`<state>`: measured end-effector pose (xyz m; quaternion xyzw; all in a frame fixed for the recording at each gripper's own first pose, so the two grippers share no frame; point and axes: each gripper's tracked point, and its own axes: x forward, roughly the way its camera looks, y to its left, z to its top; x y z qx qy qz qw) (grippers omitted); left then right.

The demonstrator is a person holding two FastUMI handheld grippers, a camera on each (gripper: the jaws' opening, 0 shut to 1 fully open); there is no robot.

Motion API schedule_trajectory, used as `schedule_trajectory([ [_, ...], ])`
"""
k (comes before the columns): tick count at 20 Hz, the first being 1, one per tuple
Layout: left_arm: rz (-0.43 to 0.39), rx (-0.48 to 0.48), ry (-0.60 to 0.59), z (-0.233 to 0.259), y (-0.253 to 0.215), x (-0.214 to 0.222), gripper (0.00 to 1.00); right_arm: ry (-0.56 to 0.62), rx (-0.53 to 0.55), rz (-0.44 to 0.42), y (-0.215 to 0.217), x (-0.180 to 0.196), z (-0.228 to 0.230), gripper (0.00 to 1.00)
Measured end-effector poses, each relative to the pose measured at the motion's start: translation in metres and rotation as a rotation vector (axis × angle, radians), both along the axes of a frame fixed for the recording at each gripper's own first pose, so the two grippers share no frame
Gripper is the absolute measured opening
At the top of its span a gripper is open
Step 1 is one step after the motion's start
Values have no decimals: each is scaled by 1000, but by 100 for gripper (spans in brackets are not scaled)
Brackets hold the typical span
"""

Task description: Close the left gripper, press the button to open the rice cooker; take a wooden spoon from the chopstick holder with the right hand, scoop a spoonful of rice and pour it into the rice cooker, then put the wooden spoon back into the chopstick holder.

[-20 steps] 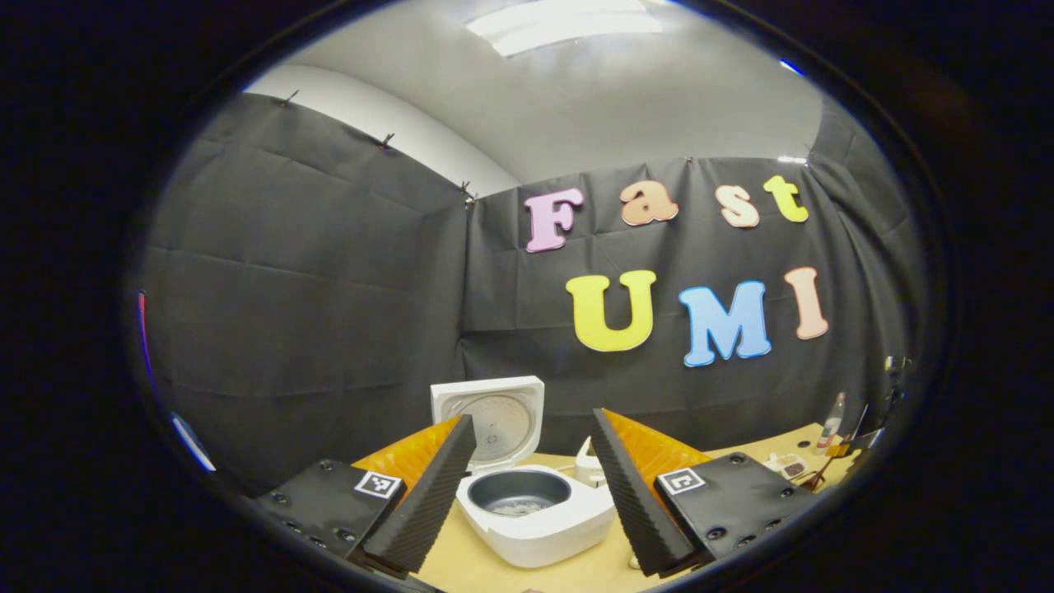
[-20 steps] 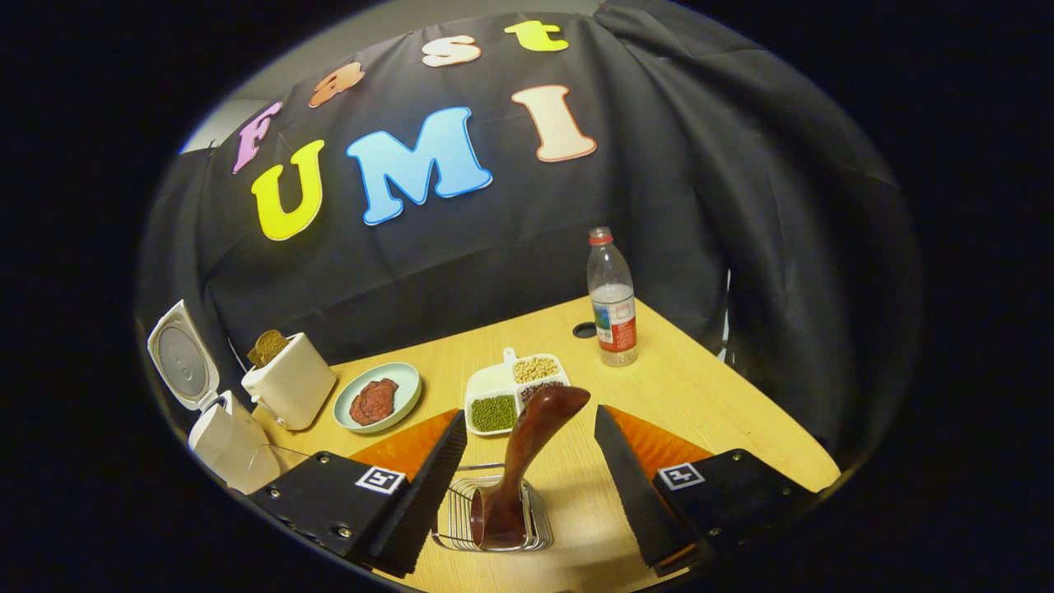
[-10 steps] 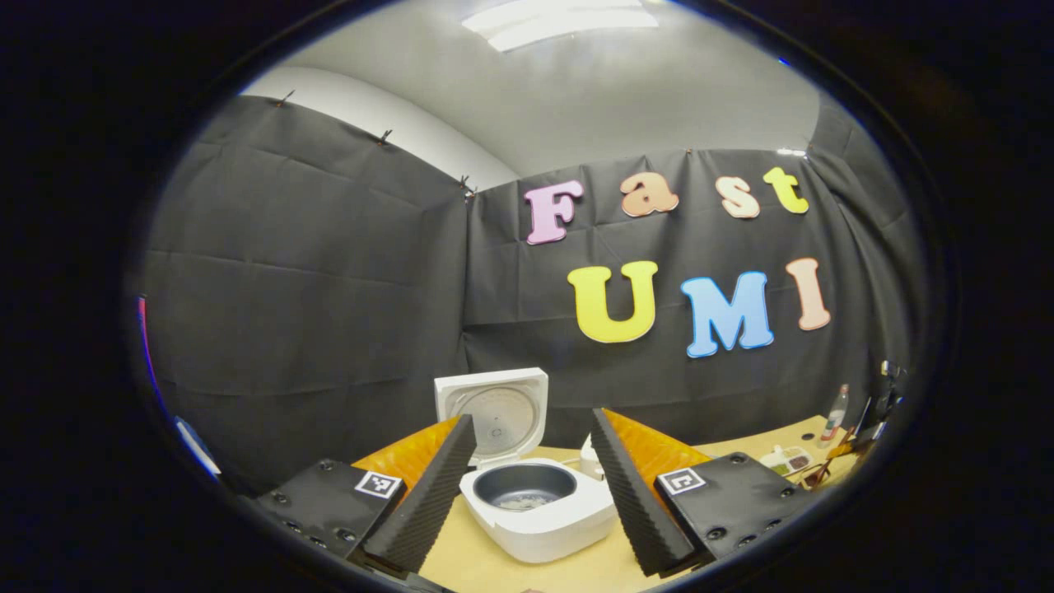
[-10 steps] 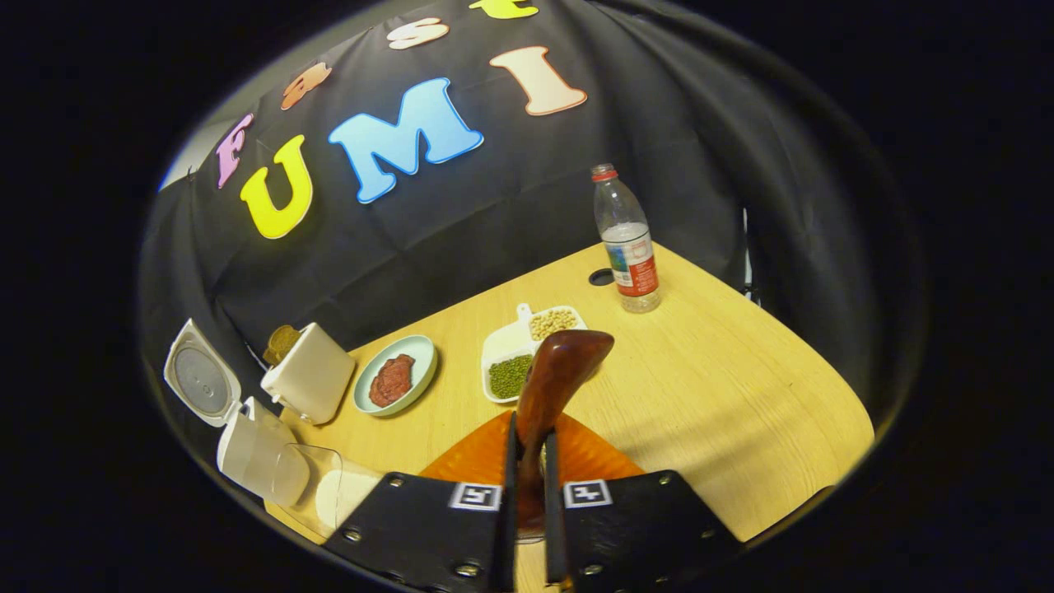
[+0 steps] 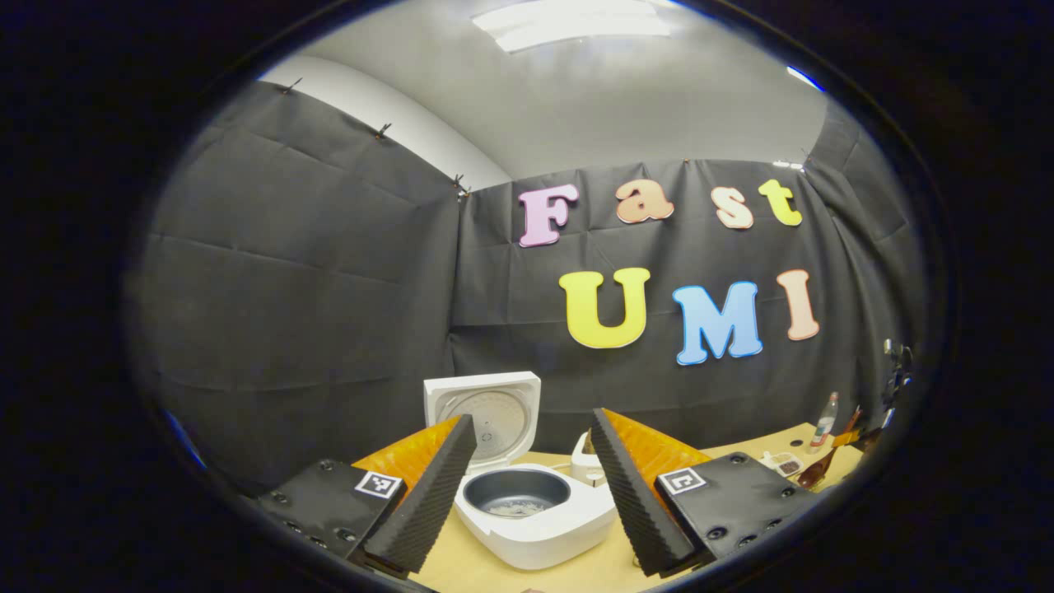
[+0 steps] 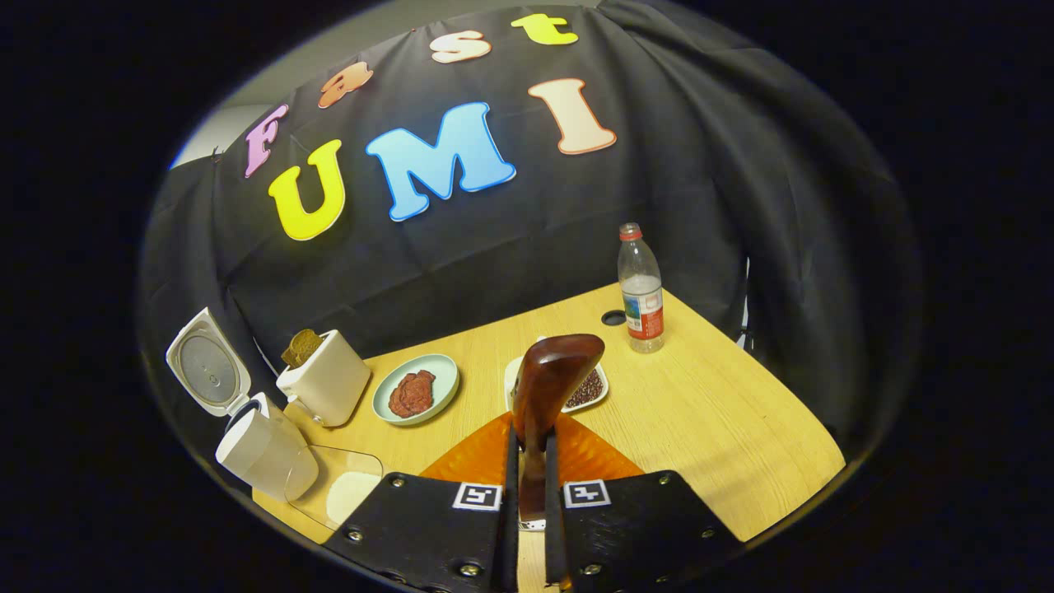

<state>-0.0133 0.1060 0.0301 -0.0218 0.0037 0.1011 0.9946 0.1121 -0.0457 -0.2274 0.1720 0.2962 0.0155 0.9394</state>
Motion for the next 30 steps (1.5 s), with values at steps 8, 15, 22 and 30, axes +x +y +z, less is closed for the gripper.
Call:
schedule_trajectory([
  [8, -28, -35, 7, -19, 31, 7, 97, -127, 56, 40, 67, -7, 72, 13],
  [15, -18, -27, 18, -28, 70, -2, 99, -125, 96, 109, 146, -15, 68, 13],
  [22, -2, -27, 37, -39, 105, -8, 97, -89, -21, 149, 192, -18, 17, 13],
  [30, 25, -17, 69, -55, 135, -16, 97, -95, -250, 200, 226, -16, -33, 13],
])
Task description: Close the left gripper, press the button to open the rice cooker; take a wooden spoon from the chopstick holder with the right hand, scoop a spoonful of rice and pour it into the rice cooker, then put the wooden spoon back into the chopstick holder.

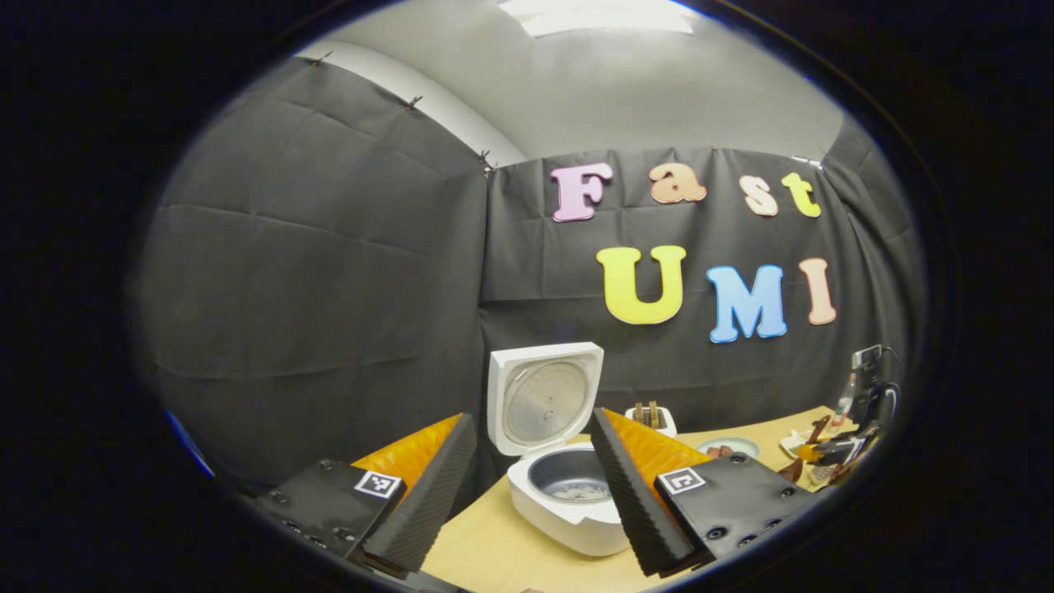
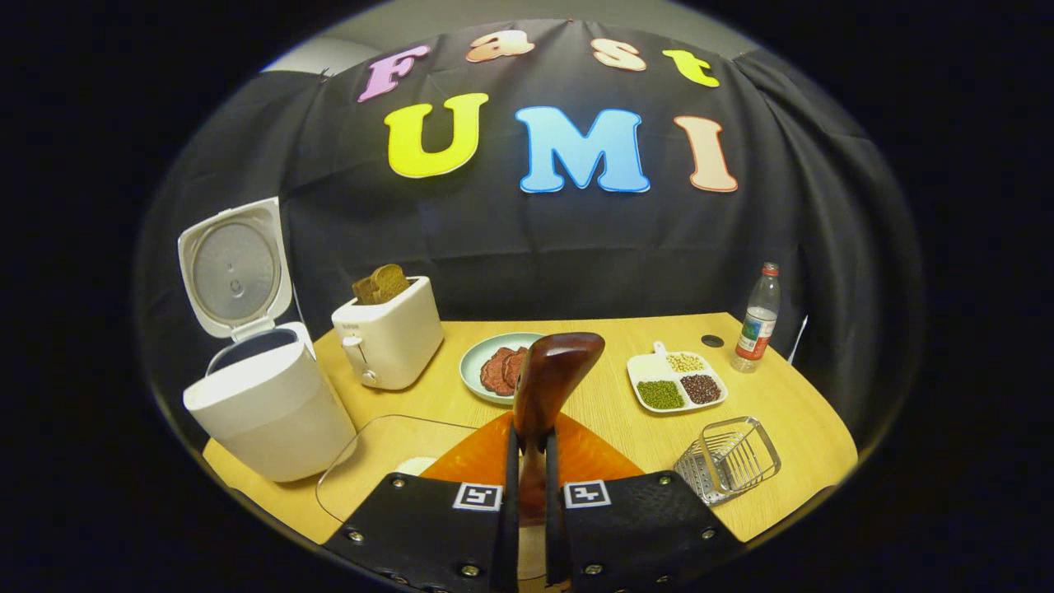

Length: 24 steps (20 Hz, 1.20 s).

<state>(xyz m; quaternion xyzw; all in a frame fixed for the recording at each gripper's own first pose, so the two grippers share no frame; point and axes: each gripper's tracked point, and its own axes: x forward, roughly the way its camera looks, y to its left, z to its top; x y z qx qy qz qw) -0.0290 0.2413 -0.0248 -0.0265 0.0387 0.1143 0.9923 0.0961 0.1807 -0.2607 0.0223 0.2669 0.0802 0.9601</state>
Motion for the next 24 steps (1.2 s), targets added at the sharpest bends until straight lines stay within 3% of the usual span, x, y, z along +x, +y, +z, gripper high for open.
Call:
schedule_trajectory([
  [6, 19, 3, 6, -2, 14, -7, 98, 25, 10, 42, 38, -13, -12, 13],
  [13, 13, -13, 12, -6, 11, -8, 97, 100, 172, 99, 83, -35, -13, 13],
  [15, 13, -15, 11, -5, 11, -8, 97, 134, 259, 78, 84, -38, -13, 13],
  [19, 14, -6, 8, -2, 12, -10, 97, 225, 460, -44, 64, -32, -18, 13],
  [24, 9, -4, 10, -1, 7, -10, 97, 314, 634, -167, 37, -32, -25, 13],
])
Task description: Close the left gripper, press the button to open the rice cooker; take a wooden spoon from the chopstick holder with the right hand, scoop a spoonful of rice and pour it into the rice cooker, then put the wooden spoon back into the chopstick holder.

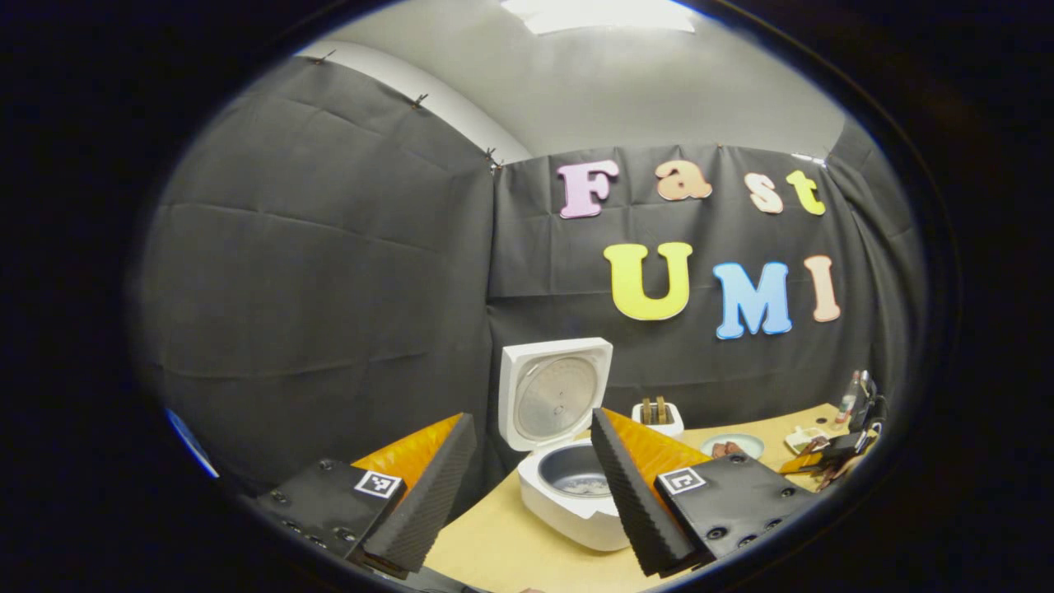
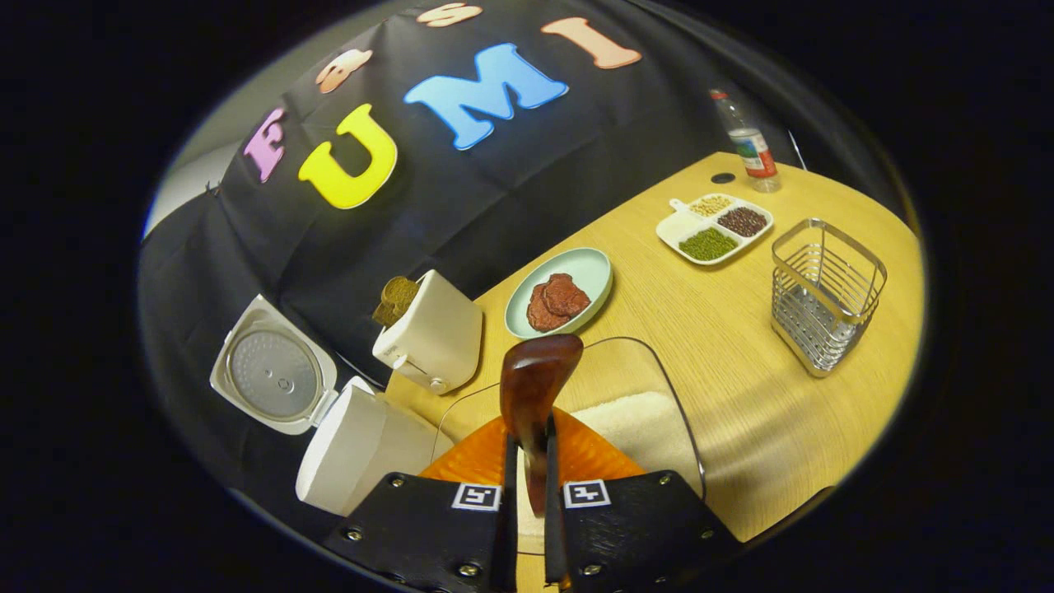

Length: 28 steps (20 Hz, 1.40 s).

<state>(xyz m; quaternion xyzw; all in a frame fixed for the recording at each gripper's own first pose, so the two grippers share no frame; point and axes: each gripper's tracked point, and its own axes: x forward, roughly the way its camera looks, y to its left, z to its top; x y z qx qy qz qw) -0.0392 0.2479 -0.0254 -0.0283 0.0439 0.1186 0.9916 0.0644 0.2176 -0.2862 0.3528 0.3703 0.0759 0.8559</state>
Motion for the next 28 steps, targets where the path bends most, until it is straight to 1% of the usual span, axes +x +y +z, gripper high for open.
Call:
schedule_trajectory([
  [1, -2, 3, -3, 1, -1, 0, 97, 9, 26, -13, -3, -1, 2, 13],
  [2, -4, 8, -5, 2, -3, 0, 95, 11, 51, -22, -6, -1, 4, 13],
  [3, -6, 10, -5, 3, -4, 0, 97, 12, 76, -29, -10, -1, 8, 13],
  [4, -10, 9, -7, 3, -6, 0, 95, 12, 106, -38, -11, -1, 13, 13],
  [6, -14, 2, -8, 3, -9, 0, 95, 14, 167, -59, -15, 3, 23, 13],
  [7, -17, 0, -9, 5, -11, -1, 97, 13, 190, -69, -17, 5, 28, 13],
  [8, -19, 2, -10, 4, -13, 0, 97, 12, 208, -79, -20, 7, 31, 13],
  [9, -20, 6, -12, 4, -12, -1, 95, 8, 220, -86, -23, 8, 36, 13],
  [10, -20, 8, -13, 5, -12, -2, 99, 1, 230, -95, -25, 11, 40, 13],
  [11, -20, 7, -16, 6, -12, -2, 97, -4, 244, -103, -28, 14, 44, 13],
  [12, -19, 4, -19, 7, -11, -2, 97, -4, 263, -109, -30, 15, 48, 13],
  [15, -13, -5, -20, 5, -8, -2, 97, -5, 349, -117, -27, 21, 65, 13],
  [17, -6, -12, -22, 4, -5, -3, 97, -4, 416, -127, -23, 25, 78, 13],
  [18, -3, -16, -23, 4, -2, -4, 99, -3, 448, -131, -19, 28, 82, 13],
  [20, 7, -16, -22, 1, 3, -6, 97, -3, 497, -133, -11, 34, 92, 13],
  [21, 14, -17, -19, 1, 6, -7, 97, -4, 510, -129, -7, 37, 96, 13],
  [22, 19, -20, -17, 0, 10, -7, 95, -7, 519, -122, -1, 39, 101, 13],
  [23, 25, -25, -15, -2, 11, -7, 97, -12, 525, -115, 4, 42, 106, 13],
  [24, 33, -29, -12, -6, 13, -7, 95, -17, 530, -104, 11, 44, 110, 13],
  [25, 40, -31, -8, -9, 16, -6, 95, -20, 539, -92, 18, 46, 115, 13],
  [26, 47, -33, -6, -11, 22, -10, 97, -26, 551, -82, 27, 49, 122, 13],
  [28, 62, -34, -4, -10, 31, -19, 96, -35, 573, -61, 43, 53, 134, 13],
])
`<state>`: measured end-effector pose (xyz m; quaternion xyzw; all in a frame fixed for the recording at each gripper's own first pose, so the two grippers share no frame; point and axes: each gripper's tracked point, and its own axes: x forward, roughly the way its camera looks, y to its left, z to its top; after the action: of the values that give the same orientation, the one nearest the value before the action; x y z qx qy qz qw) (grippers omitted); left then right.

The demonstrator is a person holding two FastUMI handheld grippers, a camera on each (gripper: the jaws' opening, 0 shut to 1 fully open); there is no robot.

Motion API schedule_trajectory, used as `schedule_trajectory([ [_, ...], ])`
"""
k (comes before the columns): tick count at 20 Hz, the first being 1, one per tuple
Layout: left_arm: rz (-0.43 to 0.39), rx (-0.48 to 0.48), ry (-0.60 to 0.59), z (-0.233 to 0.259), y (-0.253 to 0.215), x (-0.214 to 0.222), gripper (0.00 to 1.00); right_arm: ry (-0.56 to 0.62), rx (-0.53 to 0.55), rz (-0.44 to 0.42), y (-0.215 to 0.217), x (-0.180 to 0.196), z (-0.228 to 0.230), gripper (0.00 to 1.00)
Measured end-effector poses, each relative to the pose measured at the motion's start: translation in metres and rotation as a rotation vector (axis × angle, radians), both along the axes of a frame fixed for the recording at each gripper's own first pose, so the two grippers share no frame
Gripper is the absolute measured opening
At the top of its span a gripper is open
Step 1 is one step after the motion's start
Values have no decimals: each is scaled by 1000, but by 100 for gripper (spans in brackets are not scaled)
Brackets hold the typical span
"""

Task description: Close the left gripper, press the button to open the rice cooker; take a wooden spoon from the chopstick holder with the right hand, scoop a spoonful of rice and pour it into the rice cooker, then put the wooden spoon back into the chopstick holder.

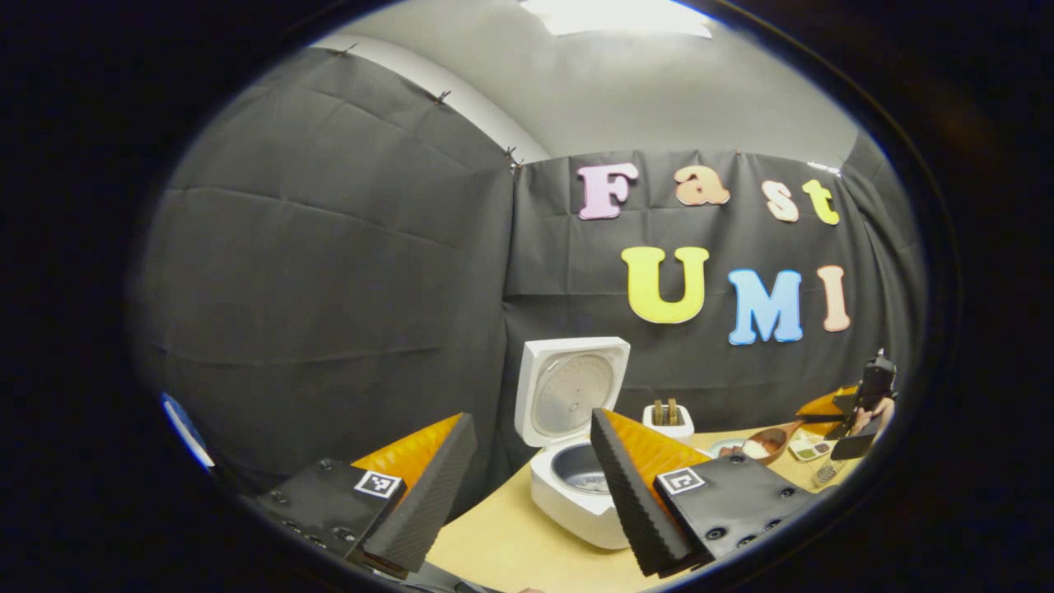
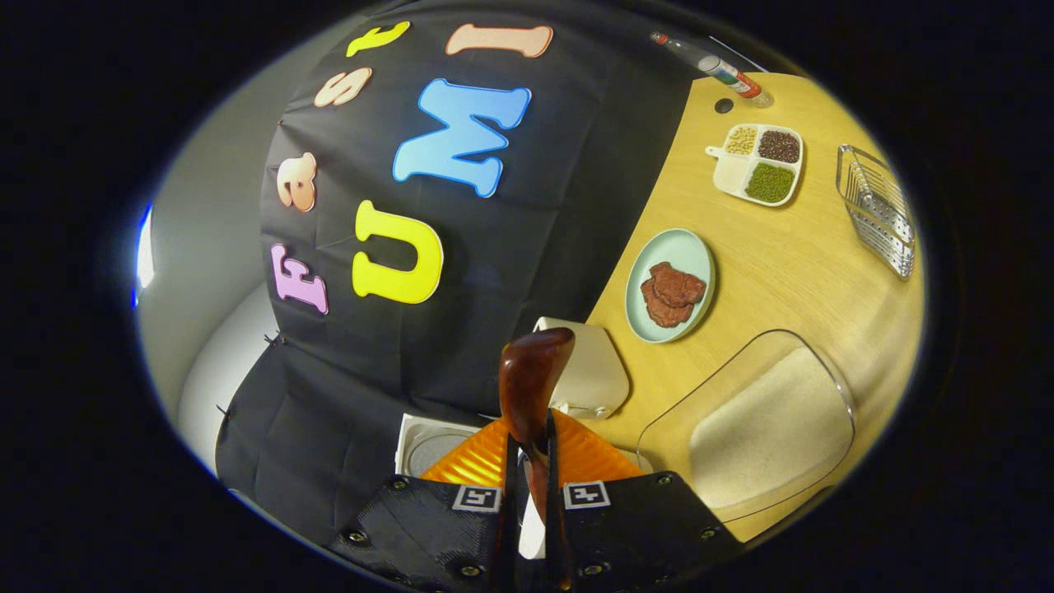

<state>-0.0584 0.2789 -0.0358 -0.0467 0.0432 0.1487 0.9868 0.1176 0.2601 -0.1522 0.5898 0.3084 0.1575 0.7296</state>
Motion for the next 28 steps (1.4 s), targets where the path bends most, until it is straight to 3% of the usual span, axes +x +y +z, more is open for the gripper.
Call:
schedule_trajectory([
  [8, 88, -18, 25, -10, 33, -32, 96, -95, -37, 91, 71, 24, 31, 13],
  [13, 150, -17, 52, -18, 57, -55, 99, -123, -74, 150, 120, 31, 30, 13],
  [18, 193, -25, 63, -24, 76, -73, 95, -152, -116, 207, 169, 36, 31, 13],
  [22, 226, -28, 76, -32, 87, -85, 96, -195, -220, 254, 205, 40, 20, 13],
  [28, 275, -46, 95, -44, 104, -103, 96, -323, -470, 355, 250, 37, 0, 13],
])
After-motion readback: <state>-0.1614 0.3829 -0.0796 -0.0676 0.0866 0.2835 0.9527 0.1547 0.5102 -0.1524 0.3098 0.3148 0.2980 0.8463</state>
